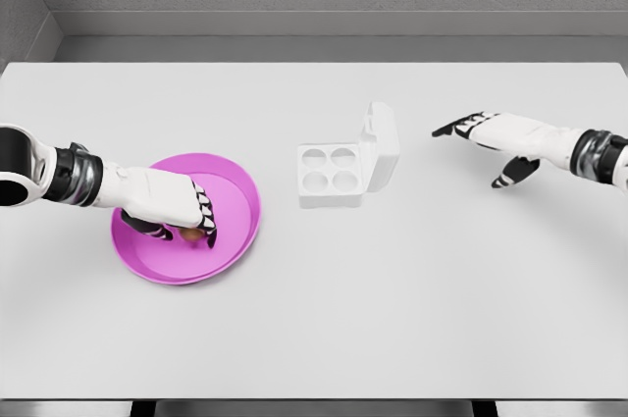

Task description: Pack egg into the box and close the box lid

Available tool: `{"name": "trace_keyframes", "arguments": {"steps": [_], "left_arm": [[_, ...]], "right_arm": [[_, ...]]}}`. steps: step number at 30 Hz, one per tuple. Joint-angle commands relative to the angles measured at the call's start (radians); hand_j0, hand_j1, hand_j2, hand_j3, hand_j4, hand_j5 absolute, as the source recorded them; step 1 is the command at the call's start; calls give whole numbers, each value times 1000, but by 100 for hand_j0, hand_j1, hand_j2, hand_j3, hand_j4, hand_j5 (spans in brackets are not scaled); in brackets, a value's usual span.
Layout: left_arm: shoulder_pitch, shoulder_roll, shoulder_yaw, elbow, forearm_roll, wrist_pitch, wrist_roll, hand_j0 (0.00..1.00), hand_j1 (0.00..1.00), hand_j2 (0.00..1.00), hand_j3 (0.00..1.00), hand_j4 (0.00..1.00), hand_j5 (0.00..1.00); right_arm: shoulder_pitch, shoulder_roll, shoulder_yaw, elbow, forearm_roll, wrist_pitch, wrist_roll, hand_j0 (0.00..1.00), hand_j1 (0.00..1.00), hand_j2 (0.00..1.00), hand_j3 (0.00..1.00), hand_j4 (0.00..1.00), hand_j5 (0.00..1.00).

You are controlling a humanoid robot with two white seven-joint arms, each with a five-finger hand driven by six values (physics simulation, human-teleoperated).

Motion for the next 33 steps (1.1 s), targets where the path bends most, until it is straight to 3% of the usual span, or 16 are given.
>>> {"name": "trace_keyframes", "arguments": {"steps": [1,13,33], "left_arm": [[0,0,0,0,1,1,0,68,68,68,68,68,68],[0,1,0,-1,3,1,0,64,64,64,64,64,64],[-2,18,27,2,6,1,0,68,68,68,68,68,68]], "right_arm": [[0,1,9,-3,-4,1,0,100,100,100,100,100,100],[-28,30,29,-1,-4,1,0,100,100,100,100,100,100],[-28,28,46,5,-4,1,0,100,100,100,100,100,100]]}}
